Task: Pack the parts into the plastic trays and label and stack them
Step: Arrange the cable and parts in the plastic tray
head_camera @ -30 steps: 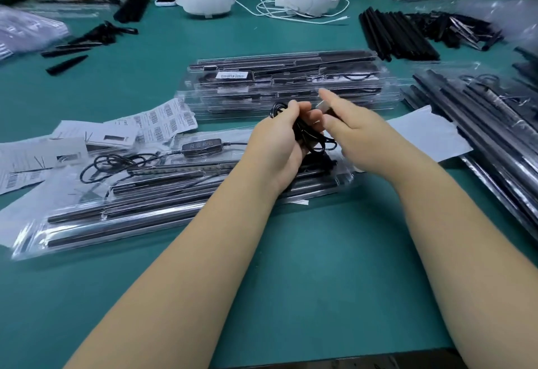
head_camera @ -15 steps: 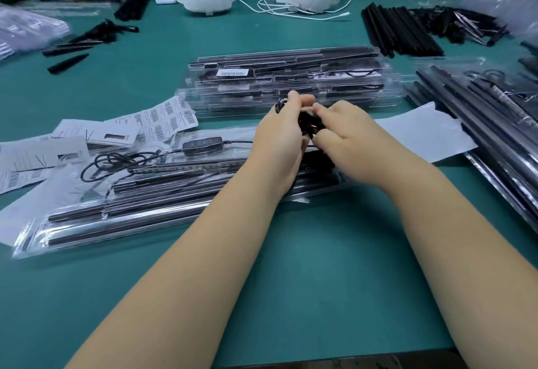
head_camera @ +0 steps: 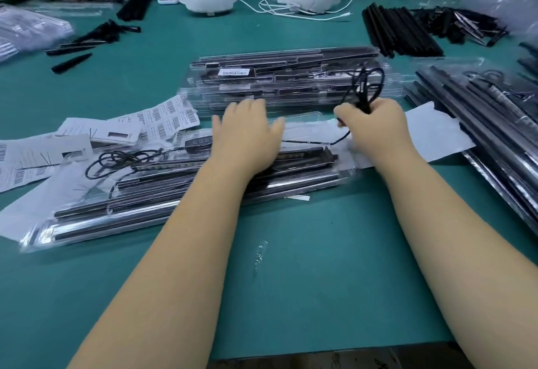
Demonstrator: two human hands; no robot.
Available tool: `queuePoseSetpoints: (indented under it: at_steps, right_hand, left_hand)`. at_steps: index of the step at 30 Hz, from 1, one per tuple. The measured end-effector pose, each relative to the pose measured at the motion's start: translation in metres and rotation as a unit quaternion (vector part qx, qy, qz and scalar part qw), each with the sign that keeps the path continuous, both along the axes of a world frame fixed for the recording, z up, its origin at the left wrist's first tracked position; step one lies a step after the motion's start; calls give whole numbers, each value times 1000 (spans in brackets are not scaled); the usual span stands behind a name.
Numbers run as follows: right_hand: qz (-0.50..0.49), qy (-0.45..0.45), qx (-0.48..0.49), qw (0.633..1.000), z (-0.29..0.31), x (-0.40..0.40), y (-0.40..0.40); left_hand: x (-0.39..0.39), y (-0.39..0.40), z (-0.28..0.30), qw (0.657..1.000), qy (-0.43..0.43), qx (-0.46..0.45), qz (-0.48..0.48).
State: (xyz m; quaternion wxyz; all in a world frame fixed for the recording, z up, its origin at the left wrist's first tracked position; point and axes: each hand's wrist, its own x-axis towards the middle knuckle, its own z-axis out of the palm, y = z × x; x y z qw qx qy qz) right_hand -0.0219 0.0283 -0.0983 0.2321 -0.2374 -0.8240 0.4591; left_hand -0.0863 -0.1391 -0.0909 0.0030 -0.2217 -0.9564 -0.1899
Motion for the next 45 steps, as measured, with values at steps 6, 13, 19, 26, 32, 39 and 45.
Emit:
queuePoseSetpoints:
  at_steps: [6,13,19,26,32,39,45]
  right_hand:
    - [-2,-26,-45,999,-3,-7,14]
    - [-1,-46,-34,998,-6,-10,22]
    - [-18,-64,-16,998,-5,-9,22]
    - [10,-159,116,980,-2,-5,23]
    - [30,-125,-62,990,2,-2,17]
    - [96,-131,-176,971,4,5,13]
    - [120,-123,-182,968,4,6,7]
  left_hand:
    - [-4,-2,-3,998,8,-62,22]
    - [3,-2,8,993,-12,106,48]
    - [4,0,6,982,-7,178,69]
    - [0,0,-4,998,-57,8,-16]
    - [4,10,-10,988,34,2,-150]
    - [17,19,-7,989,10,-41,-143]
    - [22,25,-9,993,11,-21,-112]
